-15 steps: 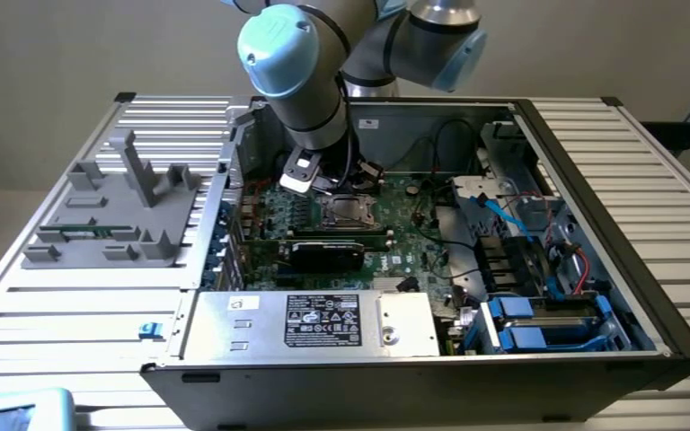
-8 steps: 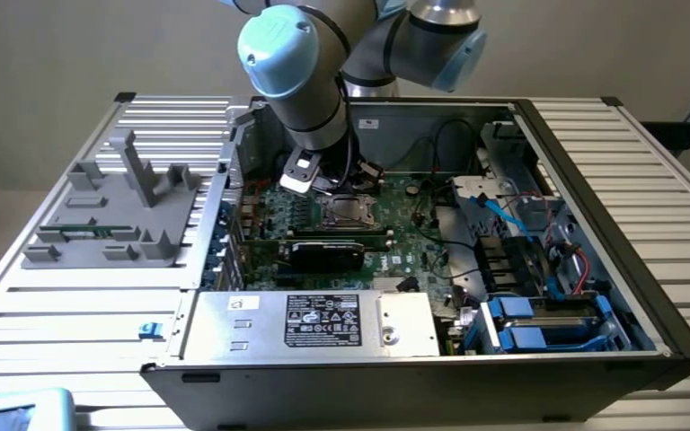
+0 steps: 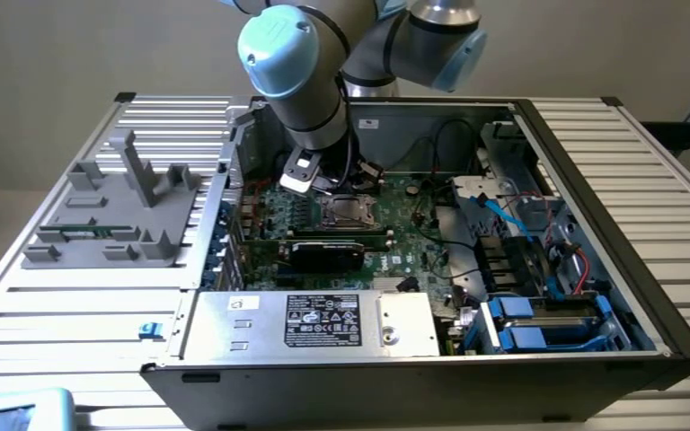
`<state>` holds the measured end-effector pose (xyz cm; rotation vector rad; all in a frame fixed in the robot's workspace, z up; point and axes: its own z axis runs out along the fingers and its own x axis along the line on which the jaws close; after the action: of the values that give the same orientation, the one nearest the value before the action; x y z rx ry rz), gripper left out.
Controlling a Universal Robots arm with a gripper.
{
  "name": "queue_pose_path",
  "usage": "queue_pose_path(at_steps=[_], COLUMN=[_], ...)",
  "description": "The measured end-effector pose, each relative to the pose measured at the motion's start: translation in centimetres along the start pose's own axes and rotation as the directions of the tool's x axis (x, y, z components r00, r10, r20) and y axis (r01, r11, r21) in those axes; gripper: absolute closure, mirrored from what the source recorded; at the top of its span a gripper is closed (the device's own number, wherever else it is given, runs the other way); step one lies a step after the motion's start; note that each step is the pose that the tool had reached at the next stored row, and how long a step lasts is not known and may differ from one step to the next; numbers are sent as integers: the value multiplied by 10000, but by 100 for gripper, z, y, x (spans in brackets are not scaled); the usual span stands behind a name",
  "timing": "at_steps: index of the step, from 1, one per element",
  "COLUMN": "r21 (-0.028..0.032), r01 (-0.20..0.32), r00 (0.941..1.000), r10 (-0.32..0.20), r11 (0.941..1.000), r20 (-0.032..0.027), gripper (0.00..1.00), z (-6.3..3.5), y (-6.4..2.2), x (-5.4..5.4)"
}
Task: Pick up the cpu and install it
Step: 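Install the first cpu locking lever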
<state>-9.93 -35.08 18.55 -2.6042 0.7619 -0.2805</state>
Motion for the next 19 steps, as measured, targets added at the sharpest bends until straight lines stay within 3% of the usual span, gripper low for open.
queue_pose_path(at_steps=[19], r21=[-3], r01=[-43], r00=[10000], r10=[43], r11=[10000], r20=[-20], gripper=[88], z=[9], y=[0], x=[-3])
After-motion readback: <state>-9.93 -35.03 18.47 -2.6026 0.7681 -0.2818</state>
